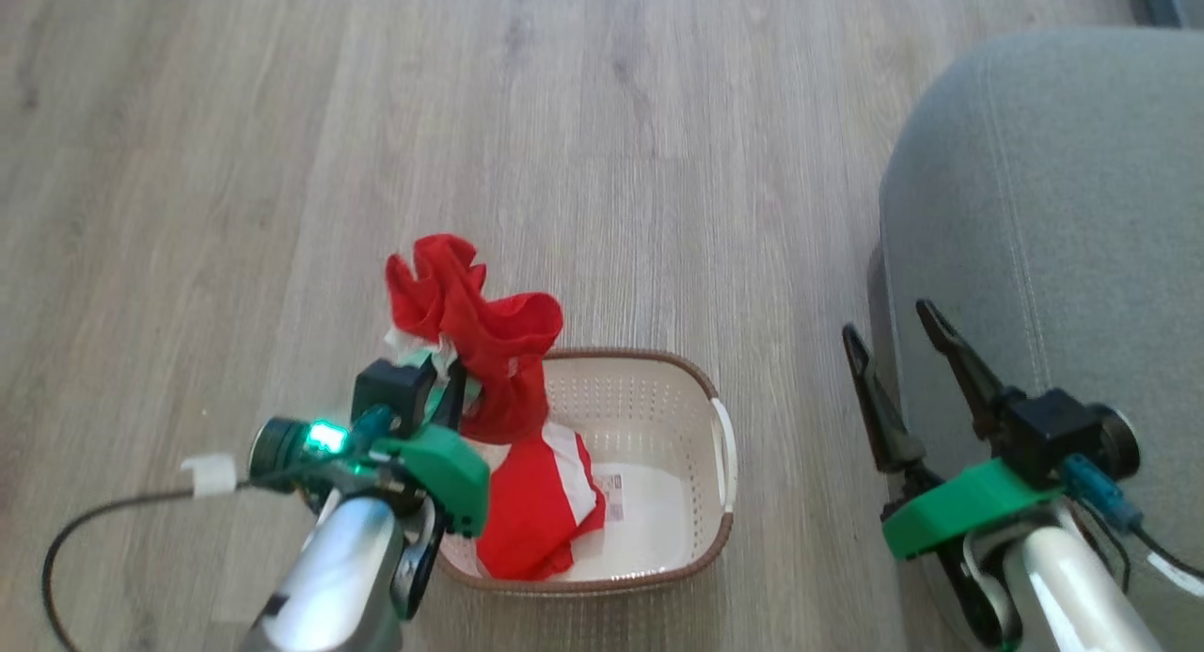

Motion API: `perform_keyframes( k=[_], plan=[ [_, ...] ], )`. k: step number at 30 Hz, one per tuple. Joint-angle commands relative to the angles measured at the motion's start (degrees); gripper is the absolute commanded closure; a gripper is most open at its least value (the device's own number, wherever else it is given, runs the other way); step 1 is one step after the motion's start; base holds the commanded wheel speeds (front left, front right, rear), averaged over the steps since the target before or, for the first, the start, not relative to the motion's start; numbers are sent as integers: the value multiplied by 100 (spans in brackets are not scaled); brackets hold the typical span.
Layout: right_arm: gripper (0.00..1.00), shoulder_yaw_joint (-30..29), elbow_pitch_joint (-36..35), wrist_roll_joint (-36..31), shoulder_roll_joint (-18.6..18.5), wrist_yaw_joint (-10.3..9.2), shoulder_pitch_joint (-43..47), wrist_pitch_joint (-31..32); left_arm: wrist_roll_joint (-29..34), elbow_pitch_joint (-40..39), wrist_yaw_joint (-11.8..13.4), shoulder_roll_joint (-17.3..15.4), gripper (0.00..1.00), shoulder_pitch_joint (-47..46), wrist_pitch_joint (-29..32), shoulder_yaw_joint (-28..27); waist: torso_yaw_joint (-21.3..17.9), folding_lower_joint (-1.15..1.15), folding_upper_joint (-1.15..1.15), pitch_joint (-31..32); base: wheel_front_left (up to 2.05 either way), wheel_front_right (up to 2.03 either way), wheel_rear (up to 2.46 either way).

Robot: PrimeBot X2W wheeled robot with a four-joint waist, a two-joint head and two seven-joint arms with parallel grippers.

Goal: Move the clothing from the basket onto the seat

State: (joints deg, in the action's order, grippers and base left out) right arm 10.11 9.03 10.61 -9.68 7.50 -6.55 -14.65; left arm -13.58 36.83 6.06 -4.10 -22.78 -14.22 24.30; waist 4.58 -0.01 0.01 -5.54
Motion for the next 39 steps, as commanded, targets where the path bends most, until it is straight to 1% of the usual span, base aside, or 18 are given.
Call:
perform_keyframes(
  k=[1,9,10,12,13,15,20,25,32,37,39],
  plan=[
    [0,85,-170,52,-19,-1,-17,-35,73,-333,-34,-99,100,-21,-77,-281,49,1,-1,99,0,0,0],
    [0,64,-178,56,11,-1,156,-35,355,-1653,-333,19,100,650,-77,-756,127,1,-1,241,0,0,0],
    [0,64,-178,56,11,-1,156,-35,355,-1653,-333,19,100,650,-77,-756,127,1,-1,241,0,0,0],
    [0,78,-178,51,30,-1,183,-35,437,-2153,-416,65,100,845,-77,-905,148,1,-1,277,0,0,0],
    [0,78,-178,51,30,-1,183,-35,437,-2153,-416,65,100,845,-77,-905,148,1,-1,277,0,0,0],
    [0,101,-179,55,55,-1,201,-35,482,-2590,-510,96,100,999,-77,-1020,159,1,-1,316,0,0,0],
    [0,167,-156,76,61,-1,220,-35,511,-3081,-669,117,100,1141,-77,-1113,157,1,-1,389,0,0,0],
    [0,226,-144,101,57,-1,222,-35,287,-3601,-671,121,100,1203,-77,-1158,102,1,-1,454,0,0,0],
    [0,334,-266,122,10,-1,228,-35,215,-4469,-713,122,100,1001,-77,-1274,70,1,-1,446,0,0,0],
    [0,553,-591,196,-94,-1,179,-35,184,-4760,-743,122,100,726,-78,-1208,66,1,-1,394,0,0,0],
    [0,660,-742,246,-139,-1,155,-35,190,-4787,-803,122,100,633,-78,-1135,62,1,-1,368,0,0,0]
  ],
)
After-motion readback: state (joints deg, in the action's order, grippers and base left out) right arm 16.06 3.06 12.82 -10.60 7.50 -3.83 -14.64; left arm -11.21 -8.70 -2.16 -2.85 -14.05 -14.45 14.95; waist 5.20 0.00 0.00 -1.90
